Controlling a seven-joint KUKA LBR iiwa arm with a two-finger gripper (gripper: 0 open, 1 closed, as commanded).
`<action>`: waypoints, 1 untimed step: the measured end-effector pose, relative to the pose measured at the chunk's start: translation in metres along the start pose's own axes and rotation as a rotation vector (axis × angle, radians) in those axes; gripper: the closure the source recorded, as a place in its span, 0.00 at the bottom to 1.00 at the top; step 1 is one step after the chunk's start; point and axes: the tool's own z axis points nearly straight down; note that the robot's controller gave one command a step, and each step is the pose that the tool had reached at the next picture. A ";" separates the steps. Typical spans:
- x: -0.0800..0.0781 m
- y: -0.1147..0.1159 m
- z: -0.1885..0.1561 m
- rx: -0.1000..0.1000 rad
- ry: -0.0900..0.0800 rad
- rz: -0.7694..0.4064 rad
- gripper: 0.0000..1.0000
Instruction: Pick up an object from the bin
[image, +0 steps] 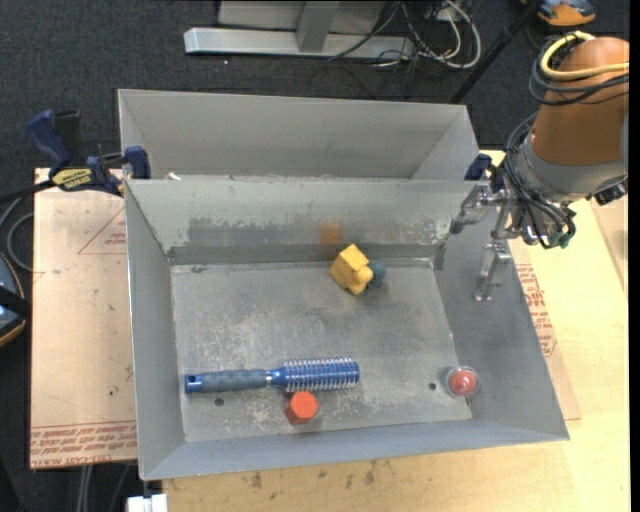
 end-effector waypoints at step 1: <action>0.070 0.068 0.057 -0.005 0.009 -0.132 0.00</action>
Offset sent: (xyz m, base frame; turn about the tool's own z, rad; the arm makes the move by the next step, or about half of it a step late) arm -0.0680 0.0635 -0.0541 -0.1296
